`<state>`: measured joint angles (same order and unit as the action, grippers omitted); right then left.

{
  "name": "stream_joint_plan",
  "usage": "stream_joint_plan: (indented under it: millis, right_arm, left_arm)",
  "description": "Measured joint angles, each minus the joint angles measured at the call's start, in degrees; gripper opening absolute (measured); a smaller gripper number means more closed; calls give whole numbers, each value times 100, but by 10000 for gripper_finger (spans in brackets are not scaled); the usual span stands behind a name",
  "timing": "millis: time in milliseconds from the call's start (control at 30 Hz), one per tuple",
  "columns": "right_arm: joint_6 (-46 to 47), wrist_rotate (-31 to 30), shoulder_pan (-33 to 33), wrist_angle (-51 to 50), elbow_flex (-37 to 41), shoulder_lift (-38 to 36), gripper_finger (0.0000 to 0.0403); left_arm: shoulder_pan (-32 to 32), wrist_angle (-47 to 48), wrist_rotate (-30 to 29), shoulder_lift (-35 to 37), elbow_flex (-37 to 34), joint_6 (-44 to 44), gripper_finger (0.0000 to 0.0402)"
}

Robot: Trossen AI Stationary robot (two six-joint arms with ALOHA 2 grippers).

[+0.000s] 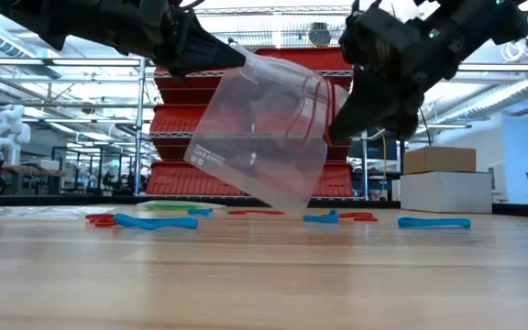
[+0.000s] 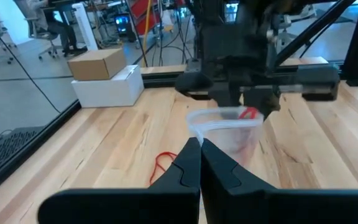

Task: Sort rubber bands
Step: Put the red rubber band into the open transparent zip bag

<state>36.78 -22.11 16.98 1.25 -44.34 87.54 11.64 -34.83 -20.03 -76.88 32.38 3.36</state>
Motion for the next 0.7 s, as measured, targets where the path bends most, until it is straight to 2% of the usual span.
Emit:
stream_joint_plan:
  millis: [300,500,700]
  right_arm:
    - [319,315,1,-26,0,-540,4]
    - [415,750,-10,-123,-2,-635,4]
    - [59,719,-55,-545,-2,-635,37]
  left_arm:
    - [0,181,-30,0,0,-46,0]
    - [0,345,-402,0,0,-2,0]
    - [-2,341,-424,0,0,2,0]
